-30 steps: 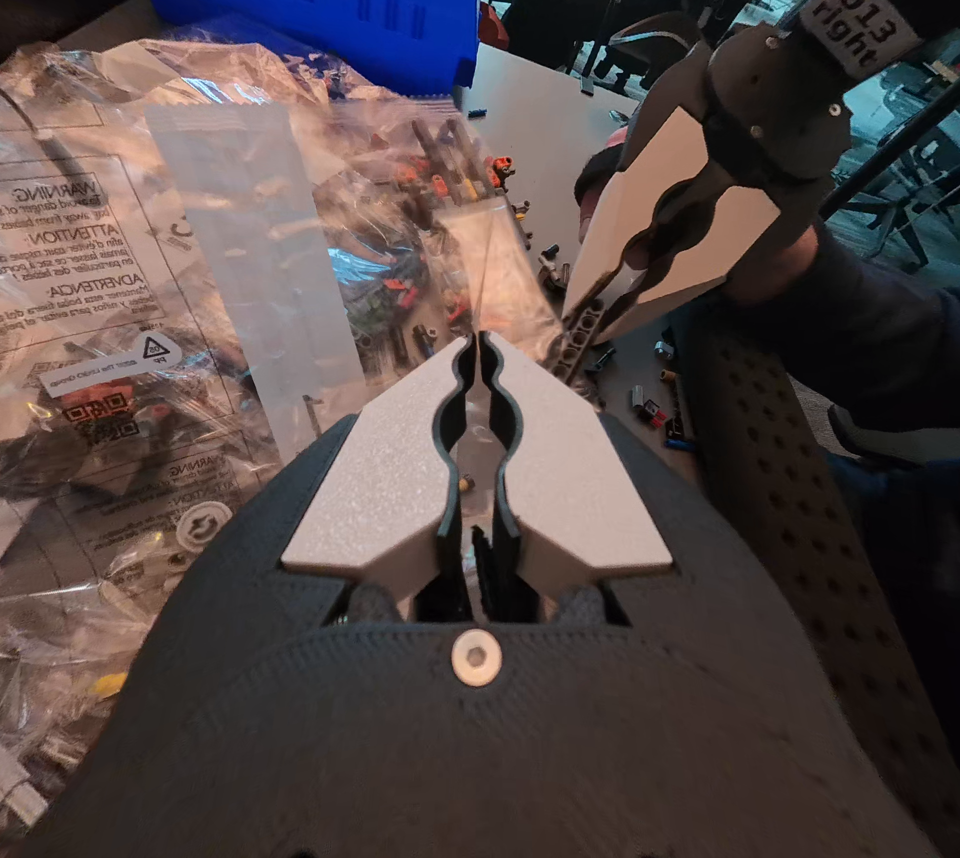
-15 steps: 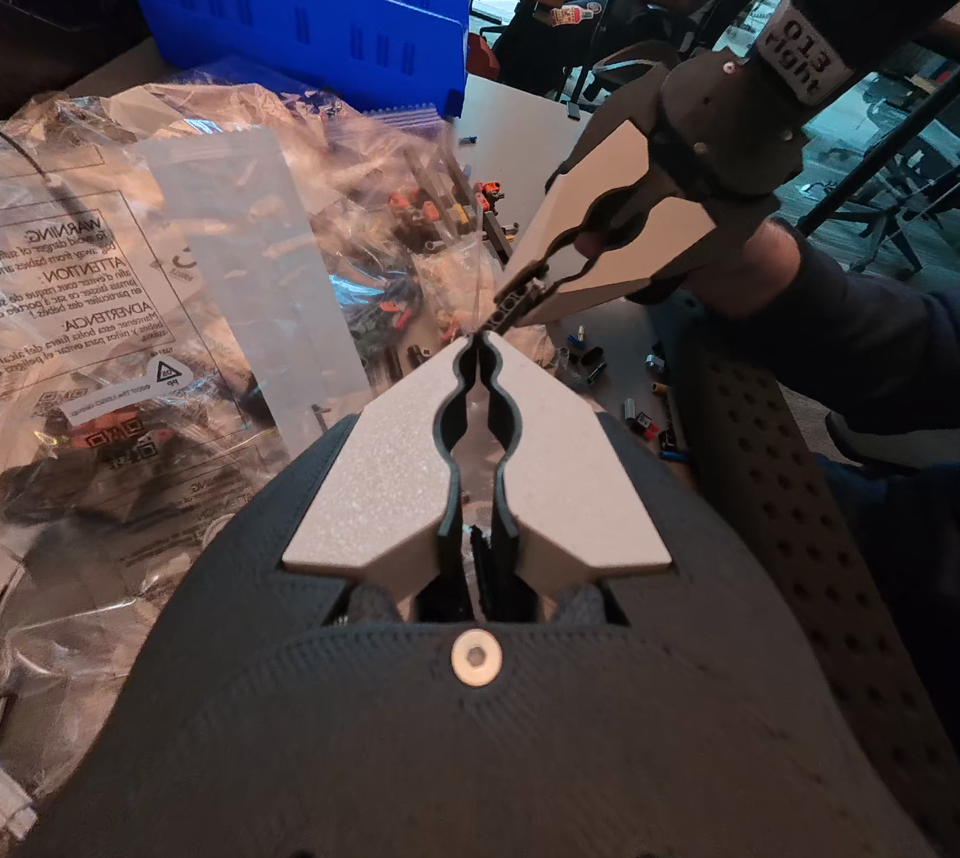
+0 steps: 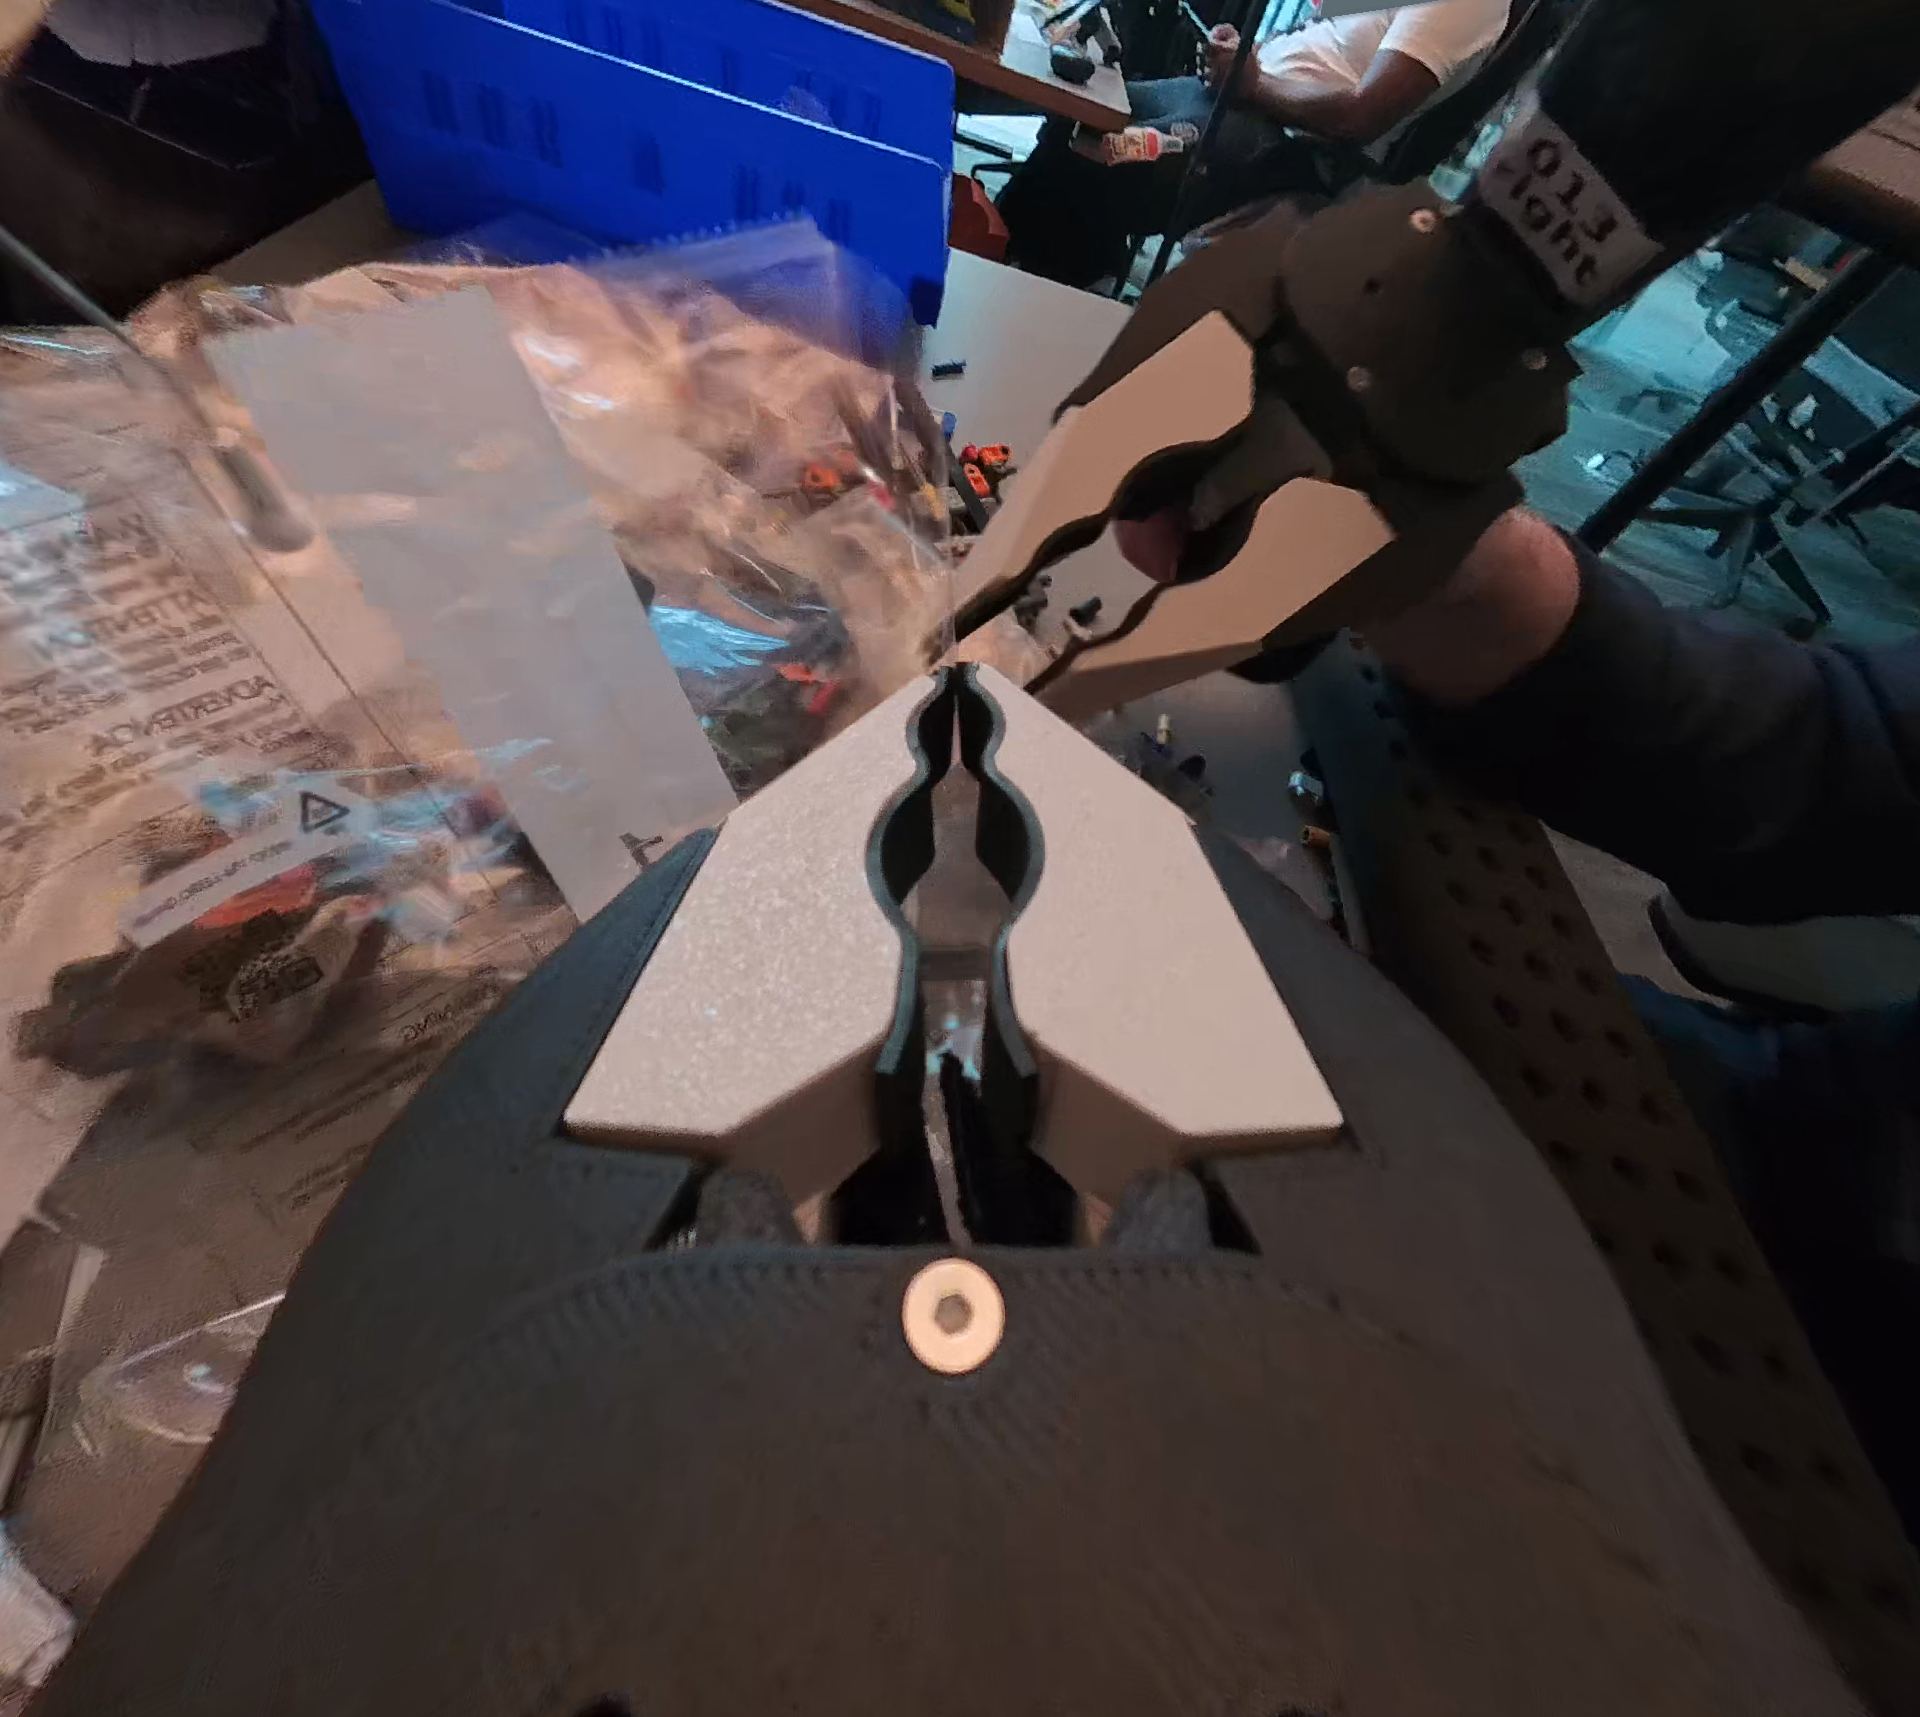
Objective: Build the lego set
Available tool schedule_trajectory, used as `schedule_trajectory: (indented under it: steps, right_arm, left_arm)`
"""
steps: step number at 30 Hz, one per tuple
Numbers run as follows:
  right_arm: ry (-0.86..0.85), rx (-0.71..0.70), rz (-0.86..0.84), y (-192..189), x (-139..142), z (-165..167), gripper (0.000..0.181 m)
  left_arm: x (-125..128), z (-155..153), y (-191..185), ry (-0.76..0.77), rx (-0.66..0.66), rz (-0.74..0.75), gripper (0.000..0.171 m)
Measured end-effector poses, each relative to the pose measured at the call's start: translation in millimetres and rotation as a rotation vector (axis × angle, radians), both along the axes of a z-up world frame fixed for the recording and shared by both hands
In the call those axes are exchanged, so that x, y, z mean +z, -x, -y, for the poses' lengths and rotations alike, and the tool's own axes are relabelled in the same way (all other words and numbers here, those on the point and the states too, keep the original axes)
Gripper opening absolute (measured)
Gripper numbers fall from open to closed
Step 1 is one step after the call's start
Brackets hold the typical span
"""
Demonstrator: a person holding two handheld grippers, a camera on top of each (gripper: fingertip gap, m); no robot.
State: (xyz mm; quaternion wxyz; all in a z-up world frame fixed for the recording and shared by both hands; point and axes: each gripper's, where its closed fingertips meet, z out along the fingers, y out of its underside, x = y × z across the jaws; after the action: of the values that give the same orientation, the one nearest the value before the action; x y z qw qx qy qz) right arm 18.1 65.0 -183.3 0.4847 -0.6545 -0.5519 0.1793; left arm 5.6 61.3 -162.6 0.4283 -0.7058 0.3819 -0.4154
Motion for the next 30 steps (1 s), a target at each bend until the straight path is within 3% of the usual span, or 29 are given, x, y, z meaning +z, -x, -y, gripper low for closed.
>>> schedule_trajectory:
  steps: [5,9,15,18,23,26,30]
  right_arm:
    - [0.032,-0.035,-0.192,-31.6,30.6,-6.9,0.009]
    - [0.162,-0.056,-0.123,-45.4,2.6,-14.1,0.012]
    - [0.222,-0.098,0.045,-51.5,-34.8,-19.9,0.011]
    - [0.248,-0.096,0.096,-49.8,-46.9,-18.5,0.012]
    - [0.231,-0.244,0.095,-70.5,-46.7,-40.6,0.014]
    - [0.293,-0.187,0.024,-65.6,-43.4,-34.5,0.012]
    - [0.315,-0.050,0.104,-50.2,-59.7,-13.7,0.007]
  left_arm:
    - [11.3,-13.1,12.4,-0.026,0.085,0.049,0.000]
    - [17.3,-22.7,21.6,-0.039,0.151,0.079,0.000]
    - [28.1,-34.0,37.5,-0.056,0.241,0.136,0.000]
    - [29.7,-38.0,43.5,-0.048,0.269,0.157,0.000]
    - [30.5,-44.3,52.3,-0.053,0.324,0.164,0.000]
    - [35.1,-44.0,55.5,-0.044,0.322,0.200,0.000]
    - [34.1,-45.0,55.3,-0.048,0.329,0.194,0.000]
